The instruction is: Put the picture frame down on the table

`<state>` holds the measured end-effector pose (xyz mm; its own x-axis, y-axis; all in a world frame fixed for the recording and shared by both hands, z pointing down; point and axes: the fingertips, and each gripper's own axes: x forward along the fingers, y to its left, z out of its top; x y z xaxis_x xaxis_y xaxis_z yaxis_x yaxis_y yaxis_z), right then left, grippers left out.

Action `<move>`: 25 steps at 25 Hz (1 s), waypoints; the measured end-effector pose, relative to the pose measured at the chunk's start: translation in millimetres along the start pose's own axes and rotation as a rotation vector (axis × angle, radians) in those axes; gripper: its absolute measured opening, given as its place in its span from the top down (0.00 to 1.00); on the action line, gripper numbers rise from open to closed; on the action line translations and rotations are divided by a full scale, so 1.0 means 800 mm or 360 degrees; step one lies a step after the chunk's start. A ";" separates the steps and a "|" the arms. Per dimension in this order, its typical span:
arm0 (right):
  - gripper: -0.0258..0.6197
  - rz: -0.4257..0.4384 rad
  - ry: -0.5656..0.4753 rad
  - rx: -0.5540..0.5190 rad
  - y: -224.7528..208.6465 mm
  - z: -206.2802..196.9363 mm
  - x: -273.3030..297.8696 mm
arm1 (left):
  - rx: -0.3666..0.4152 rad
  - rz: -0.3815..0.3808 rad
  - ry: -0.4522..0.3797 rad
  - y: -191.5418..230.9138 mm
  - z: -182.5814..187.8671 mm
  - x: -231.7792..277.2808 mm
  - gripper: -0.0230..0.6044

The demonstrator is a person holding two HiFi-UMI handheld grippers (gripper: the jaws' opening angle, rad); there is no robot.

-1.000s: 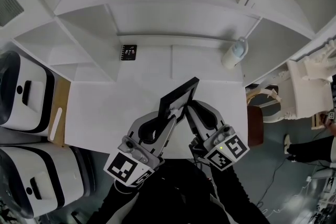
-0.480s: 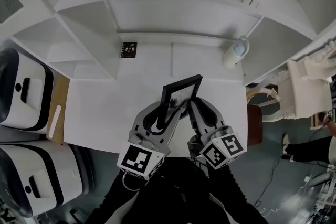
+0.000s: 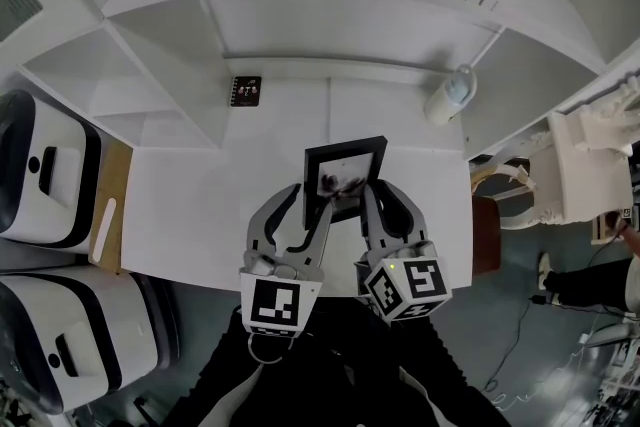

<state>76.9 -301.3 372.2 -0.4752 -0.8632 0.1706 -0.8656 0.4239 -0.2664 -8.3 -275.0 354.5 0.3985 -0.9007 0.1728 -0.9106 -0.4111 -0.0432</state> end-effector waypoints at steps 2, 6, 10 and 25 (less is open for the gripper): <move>0.86 -0.0015 0.0011 -0.0009 0.003 -0.003 0.001 | 0.0043 0.0047 0.0020 0.002 0.000 0.000 0.69; 0.86 -0.0041 0.0029 -0.0017 0.005 -0.007 0.003 | 0.0042 0.0100 0.0000 0.010 -0.003 -0.002 0.75; 0.86 -0.0055 0.0063 0.0008 0.005 -0.018 0.005 | -0.0041 0.0065 0.0002 0.014 -0.012 -0.004 0.80; 0.86 -0.0079 0.0352 0.0015 0.000 -0.111 0.049 | -0.0272 0.0046 0.0322 0.050 -0.118 0.022 0.81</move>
<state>44.5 -310.8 463.6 -0.4560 -0.8012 0.3875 -0.8878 0.3789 -0.2614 -48.3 -294.3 448.7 0.3578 -0.8583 0.3678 -0.9334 -0.3408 0.1128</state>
